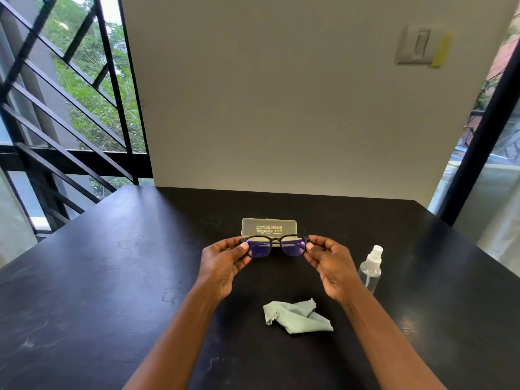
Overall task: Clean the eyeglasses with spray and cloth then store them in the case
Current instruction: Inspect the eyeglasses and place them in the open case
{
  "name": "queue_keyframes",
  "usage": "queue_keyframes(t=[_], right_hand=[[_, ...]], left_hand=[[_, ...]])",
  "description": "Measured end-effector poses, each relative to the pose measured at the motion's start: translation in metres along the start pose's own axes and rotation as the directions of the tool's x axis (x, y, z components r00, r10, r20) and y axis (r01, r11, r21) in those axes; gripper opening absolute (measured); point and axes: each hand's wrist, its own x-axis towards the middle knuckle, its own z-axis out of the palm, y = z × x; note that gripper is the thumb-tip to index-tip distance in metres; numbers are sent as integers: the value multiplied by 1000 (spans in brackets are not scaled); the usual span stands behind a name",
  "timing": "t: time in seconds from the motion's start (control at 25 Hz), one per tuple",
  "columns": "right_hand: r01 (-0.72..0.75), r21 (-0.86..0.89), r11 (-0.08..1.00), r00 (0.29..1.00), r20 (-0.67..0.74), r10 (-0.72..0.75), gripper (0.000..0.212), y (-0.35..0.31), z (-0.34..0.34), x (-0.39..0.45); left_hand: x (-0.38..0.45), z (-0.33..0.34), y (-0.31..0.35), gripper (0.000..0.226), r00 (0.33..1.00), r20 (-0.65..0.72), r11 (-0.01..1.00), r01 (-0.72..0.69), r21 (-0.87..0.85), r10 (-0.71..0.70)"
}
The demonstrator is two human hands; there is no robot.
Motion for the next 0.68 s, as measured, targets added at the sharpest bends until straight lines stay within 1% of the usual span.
queue_keyframes(t=[0.2,0.28,0.4,0.52,0.6,0.68], right_hand=[[-5,-14,1000,1000,-3,5,12,-24,16,31],[8,-56,998,1000,-29,-10,9,-27,21,41],[-9,-146,989,997,-74,-2,12,-24,24,58],[-13,-308,951,992,-120,-25,4,-20,26,70],[-3,-390,921,989,-137,-55,6,-19,28,74],[-5,-445,895,986,-154,-71,7,-19,30,77]], left_hand=[[25,19,25,18,999,2,996,-46,75,46],[37,26,31,19,998,-12,990,-64,123,66],[56,32,32,27,994,-26,971,-99,217,107],[73,36,29,33,985,-48,915,-138,379,169],[82,37,26,32,974,-69,856,-155,492,215],[90,36,21,30,969,-81,801,-143,581,232]])
